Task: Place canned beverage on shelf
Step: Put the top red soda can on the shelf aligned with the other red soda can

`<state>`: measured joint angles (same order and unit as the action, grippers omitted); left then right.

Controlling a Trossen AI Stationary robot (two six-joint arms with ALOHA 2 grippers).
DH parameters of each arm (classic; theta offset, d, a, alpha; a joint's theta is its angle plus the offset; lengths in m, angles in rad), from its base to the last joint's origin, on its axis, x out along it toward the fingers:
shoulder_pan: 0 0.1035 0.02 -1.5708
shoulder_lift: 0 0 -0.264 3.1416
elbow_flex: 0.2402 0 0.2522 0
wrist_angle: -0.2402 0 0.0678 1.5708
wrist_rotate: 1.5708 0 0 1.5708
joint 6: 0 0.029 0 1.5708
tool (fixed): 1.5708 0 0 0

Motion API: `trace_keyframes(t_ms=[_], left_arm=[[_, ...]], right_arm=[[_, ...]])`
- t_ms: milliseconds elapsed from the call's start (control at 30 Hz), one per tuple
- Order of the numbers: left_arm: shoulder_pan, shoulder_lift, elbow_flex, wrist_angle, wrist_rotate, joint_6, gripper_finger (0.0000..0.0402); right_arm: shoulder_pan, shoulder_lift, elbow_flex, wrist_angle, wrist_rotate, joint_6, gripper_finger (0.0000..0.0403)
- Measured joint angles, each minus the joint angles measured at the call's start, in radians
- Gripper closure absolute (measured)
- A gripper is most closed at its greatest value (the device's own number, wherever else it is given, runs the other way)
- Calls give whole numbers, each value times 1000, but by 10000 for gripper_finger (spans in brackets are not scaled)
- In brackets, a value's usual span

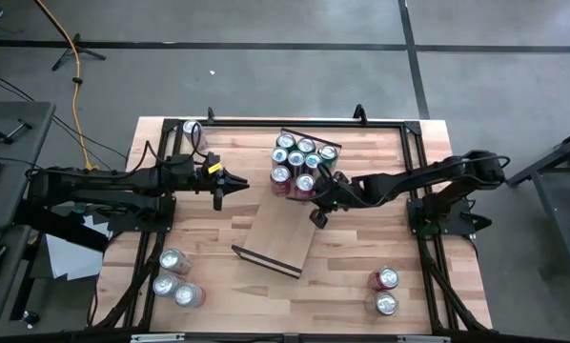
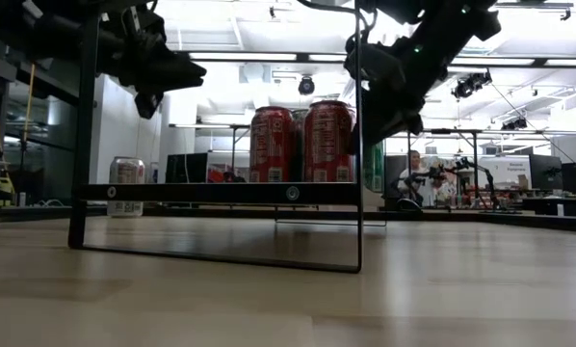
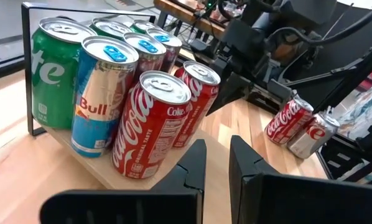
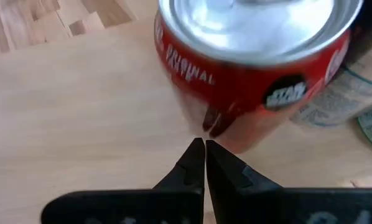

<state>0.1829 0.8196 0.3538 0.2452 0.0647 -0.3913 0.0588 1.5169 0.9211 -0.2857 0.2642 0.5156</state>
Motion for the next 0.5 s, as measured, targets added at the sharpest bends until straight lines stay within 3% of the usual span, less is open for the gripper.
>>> trace_keyframes(t_ms=[500], left_arm=[[0, 0, 0, 0, -47, -26, 401]], right_arm=[[-30, 0, 1, 66, -12, -117, 403]])
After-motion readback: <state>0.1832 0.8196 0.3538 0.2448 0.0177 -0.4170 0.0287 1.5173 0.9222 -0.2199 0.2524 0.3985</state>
